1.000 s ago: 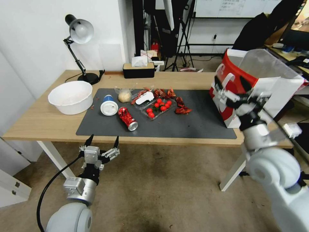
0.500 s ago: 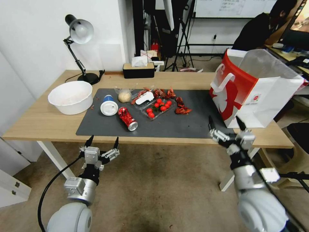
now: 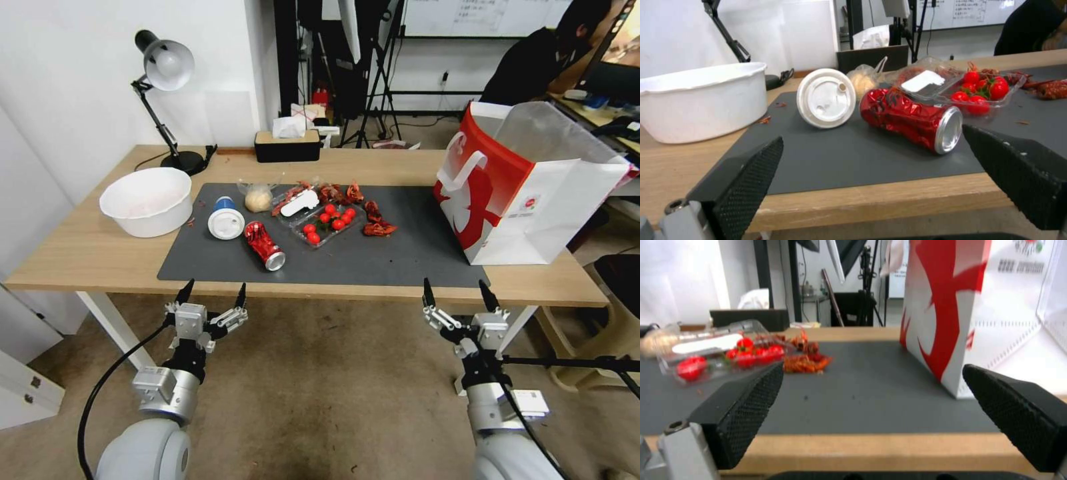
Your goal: Pick up the trash from the table and place it into the takeout bag.
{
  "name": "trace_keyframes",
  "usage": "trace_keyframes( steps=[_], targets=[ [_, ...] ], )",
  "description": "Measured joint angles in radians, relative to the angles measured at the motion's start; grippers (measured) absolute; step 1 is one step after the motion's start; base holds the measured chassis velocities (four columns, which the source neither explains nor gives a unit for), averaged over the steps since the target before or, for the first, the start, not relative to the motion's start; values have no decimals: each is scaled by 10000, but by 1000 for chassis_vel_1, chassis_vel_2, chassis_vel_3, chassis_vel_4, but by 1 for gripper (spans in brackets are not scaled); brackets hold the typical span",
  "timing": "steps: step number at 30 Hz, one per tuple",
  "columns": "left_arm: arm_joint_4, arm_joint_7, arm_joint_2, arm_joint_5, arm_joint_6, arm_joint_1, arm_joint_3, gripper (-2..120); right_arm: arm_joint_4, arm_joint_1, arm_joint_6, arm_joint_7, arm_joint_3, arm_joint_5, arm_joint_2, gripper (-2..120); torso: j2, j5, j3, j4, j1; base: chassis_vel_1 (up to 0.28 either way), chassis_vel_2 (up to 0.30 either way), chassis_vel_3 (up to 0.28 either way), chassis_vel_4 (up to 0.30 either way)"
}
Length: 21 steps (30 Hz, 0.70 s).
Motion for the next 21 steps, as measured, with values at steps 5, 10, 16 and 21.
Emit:
trace_keyframes(
  steps=[5, 10, 16, 21],
  targets=[
    [-13, 0, -23, 14, 0, 20, 0, 100, -229, 9, 95, 56, -81, -30, 61, 100, 0, 0, 0, 0, 0, 0, 0, 0, 0],
    [-16, 0, -57, 60, 0, 31, 26, 100, -252, 45, 112, 66, -86, -30, 63, 100, 0, 0, 1, 0, -1, 0, 0, 0, 0],
    [-17, 1, -65, 75, -24, 25, 105, 100, -260, 46, 126, 69, -86, -23, 62, 99, 0, 0, 0, 0, 0, 0, 0, 0, 0],
    [46, 1, -82, -234, -85, -82, 423, 100, -262, 56, 134, 79, -70, -20, 67, 99, 1, 0, 0, 0, 0, 0, 0, 0, 0]
  ],
)
